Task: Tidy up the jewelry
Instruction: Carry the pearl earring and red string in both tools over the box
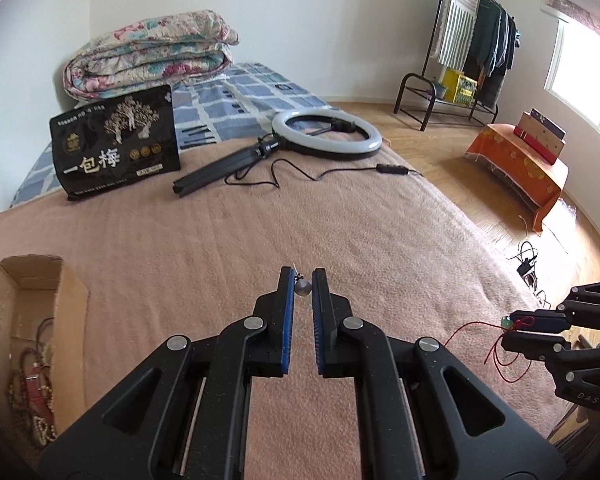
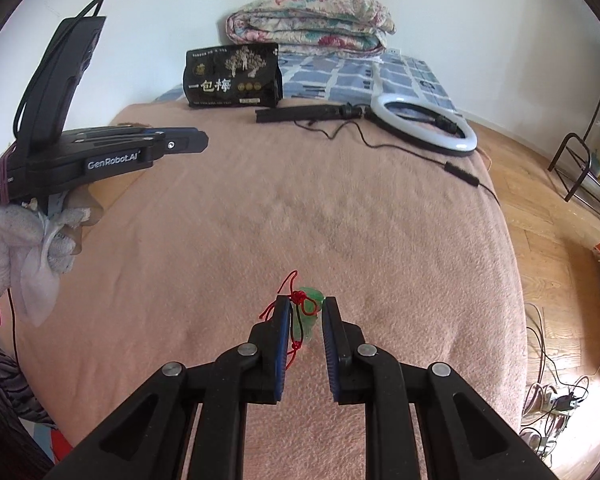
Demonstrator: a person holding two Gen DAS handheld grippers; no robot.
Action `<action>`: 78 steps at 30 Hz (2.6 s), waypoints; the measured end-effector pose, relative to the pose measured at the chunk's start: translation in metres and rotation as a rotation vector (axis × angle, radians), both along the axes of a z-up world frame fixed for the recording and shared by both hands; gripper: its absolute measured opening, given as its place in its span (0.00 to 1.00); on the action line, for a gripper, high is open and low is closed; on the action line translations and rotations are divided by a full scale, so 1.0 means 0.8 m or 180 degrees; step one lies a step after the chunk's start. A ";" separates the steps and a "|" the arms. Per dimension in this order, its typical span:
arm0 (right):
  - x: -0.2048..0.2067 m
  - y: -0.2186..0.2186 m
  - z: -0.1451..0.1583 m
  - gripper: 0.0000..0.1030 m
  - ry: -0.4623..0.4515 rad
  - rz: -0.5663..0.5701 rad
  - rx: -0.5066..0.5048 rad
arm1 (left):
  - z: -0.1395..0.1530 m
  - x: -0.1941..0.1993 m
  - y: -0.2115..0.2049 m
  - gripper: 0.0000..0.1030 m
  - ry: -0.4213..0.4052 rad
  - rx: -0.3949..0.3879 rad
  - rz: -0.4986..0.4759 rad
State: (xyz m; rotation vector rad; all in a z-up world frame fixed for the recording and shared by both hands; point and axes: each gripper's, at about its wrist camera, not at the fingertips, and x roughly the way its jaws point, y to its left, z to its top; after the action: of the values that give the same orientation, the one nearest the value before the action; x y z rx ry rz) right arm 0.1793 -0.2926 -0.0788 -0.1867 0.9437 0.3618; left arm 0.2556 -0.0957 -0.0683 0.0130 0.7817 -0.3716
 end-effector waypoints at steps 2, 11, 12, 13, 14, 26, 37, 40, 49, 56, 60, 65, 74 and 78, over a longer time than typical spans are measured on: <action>-0.004 0.004 0.010 0.14 -0.0039 -0.0020 0.0027 | 0.012 -0.009 0.007 0.07 -0.0041 -0.0015 0.0011; -0.021 0.028 0.050 0.14 -0.0186 -0.0056 0.0143 | 0.053 -0.055 0.052 0.07 -0.0180 -0.0084 0.0147; -0.023 0.032 0.054 0.14 -0.0199 -0.0053 0.0148 | 0.056 -0.059 0.058 0.07 -0.0187 -0.0090 0.0166; -0.025 0.035 0.056 0.14 -0.0209 -0.0047 0.0150 | 0.058 -0.063 0.062 0.06 -0.0192 -0.0093 0.0180; -0.027 0.039 0.060 0.14 -0.0223 -0.0039 0.0151 | 0.062 -0.069 0.070 0.06 -0.0206 -0.0094 0.0206; -0.047 0.091 0.090 0.14 -0.0328 0.0035 0.0212 | 0.097 -0.125 0.145 0.06 -0.0376 -0.0106 0.0492; -0.057 0.145 0.106 0.14 -0.0370 0.0130 0.0329 | 0.118 -0.170 0.201 0.06 -0.0529 -0.0024 0.0748; -0.059 0.160 0.110 0.14 -0.0391 0.0182 0.0354 | 0.123 -0.179 0.216 0.07 -0.0578 0.0028 0.0830; -0.054 0.221 0.121 0.14 -0.0468 0.0379 0.0436 | 0.131 -0.199 0.258 0.06 -0.0674 0.0147 0.1044; -0.038 0.264 0.118 0.14 -0.0461 0.0474 0.0461 | 0.126 -0.196 0.285 0.07 -0.0689 0.0137 0.1138; -0.025 0.286 0.113 0.14 -0.0435 0.0499 0.0471 | 0.120 -0.191 0.300 0.06 -0.0664 0.0135 0.1176; -0.012 0.311 0.105 0.14 -0.0412 0.0538 0.0470 | 0.108 -0.183 0.319 0.06 -0.0600 0.0115 0.1240; 0.019 0.355 0.086 0.14 -0.0380 0.0620 0.0437 | 0.078 -0.155 0.348 0.06 -0.0452 0.0080 0.1327; 0.037 0.374 0.073 0.14 -0.0342 0.0646 0.0420 | 0.064 -0.140 0.352 0.06 -0.0394 0.0087 0.1326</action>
State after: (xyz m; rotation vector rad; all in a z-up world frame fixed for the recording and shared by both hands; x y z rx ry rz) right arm 0.2086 0.0063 -0.0207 -0.1797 0.7939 0.5938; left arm 0.1436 0.1861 -0.0169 -0.0994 0.6472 0.0352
